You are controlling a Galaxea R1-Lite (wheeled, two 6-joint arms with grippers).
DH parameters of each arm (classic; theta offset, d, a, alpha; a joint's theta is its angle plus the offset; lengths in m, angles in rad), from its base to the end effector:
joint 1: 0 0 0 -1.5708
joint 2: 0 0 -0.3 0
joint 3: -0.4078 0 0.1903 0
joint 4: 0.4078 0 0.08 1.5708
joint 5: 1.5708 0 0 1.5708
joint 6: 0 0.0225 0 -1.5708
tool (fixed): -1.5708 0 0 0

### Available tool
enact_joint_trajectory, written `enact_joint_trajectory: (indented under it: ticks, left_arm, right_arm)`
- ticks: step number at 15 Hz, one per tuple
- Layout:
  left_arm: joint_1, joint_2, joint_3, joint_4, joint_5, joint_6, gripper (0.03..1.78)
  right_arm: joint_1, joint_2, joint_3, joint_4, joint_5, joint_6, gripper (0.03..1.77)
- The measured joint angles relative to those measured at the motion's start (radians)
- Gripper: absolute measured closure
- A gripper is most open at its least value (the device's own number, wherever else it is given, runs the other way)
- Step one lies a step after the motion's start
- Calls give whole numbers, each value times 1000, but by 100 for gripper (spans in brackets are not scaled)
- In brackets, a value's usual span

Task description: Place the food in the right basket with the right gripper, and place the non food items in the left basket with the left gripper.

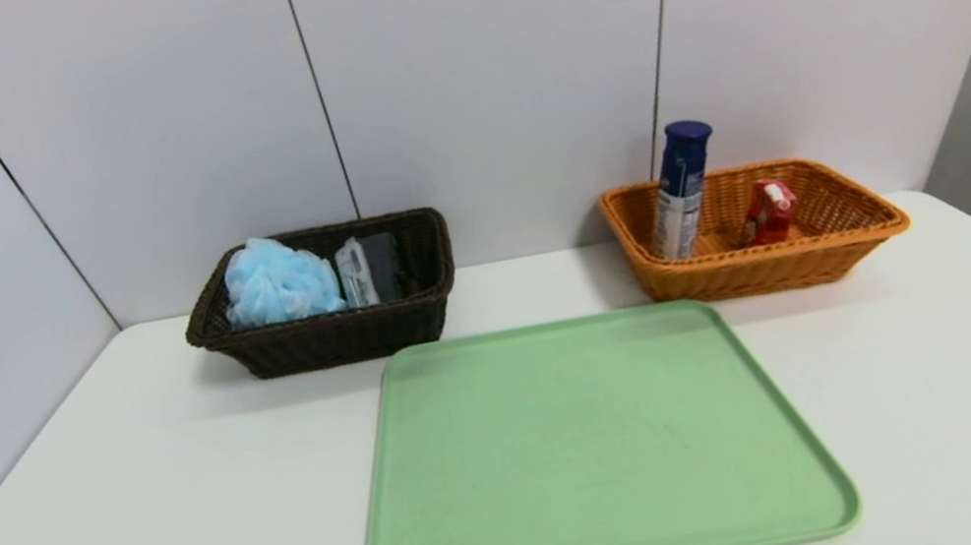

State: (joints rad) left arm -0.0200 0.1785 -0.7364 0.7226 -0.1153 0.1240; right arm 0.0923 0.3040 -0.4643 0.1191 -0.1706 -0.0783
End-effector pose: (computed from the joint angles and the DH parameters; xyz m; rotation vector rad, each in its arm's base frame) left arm -0.0861 -0.0009 0.1930 0.1157 0.1560 -0.1450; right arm -0.0233 -0.0060 0.1964 -0.0728 -0.0378 -0.0798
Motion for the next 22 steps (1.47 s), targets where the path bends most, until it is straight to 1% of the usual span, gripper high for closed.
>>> enact_joint_trajectory:
  ticks: [1, 2, 4, 5, 7, 9, 11, 13, 14, 15, 16, 17, 18, 19, 20, 21, 22]
  left_arm:
    - [3, -36, 25, 4, 9, 22, 12]
    - [6, -66, 47, 7, 18, 36, 12]
    - [8, -115, 82, 3, 24, 47, 12]
    - [9, -134, 95, -1, 25, 53, 12]
    - [9, -163, 117, -10, 53, 63, 12]
    - [9, -176, 164, -58, 65, 56, 12]
    - [10, -179, 266, -190, 73, 47, 12]
    - [9, -180, 439, -430, 79, 48, 12]
    - [10, -180, 529, -559, 80, 50, 12]
    - [9, -180, 613, -687, 80, 49, 12]
    - [9, -180, 676, -811, 82, 43, 12]
    - [9, -180, 705, -882, 82, 37, 12]
    - [10, -180, 721, -888, 84, 34, 12]
    - [10, -180, 728, -848, 84, 24, 12]
    - [9, -180, 733, -774, 84, 5, 12]
    - [9, -180, 734, -728, 85, -24, 12]
    - [9, -180, 734, -723, 84, -55, 12]
  right_arm:
    - [-17, -11, 1, -3, -24, -5, 9]
    - [-39, -21, 3, 2, -20, -11, 9]
    - [-61, -59, 18, 12, 25, -16, 9]
    - [-69, -84, 30, 13, 38, -26, 9]
    - [-82, -154, 67, 10, 54, -86, 9]
    - [-88, -233, 131, -30, 84, -143, 9]
    - [-91, -275, 247, -165, 104, -173, 9]
    - [-92, -293, 389, -332, 113, -204, 9]
    - [-92, -298, 425, -405, 116, -210, 9]
    - [-92, -302, 446, -421, 119, -209, 9]
    - [-93, -304, 455, -386, 121, -207, 9]
    - [-93, -305, 460, -313, 126, -201, 9]
    - [-92, -305, 462, -245, 148, -183, 9]
    - [-92, -306, 463, -186, 185, -153, 9]
    - [-92, -306, 463, -137, 213, -112, 9]
    - [-92, -306, 463, -116, 218, -77, 9]
    - [-92, -306, 464, -111, 213, -56, 9]
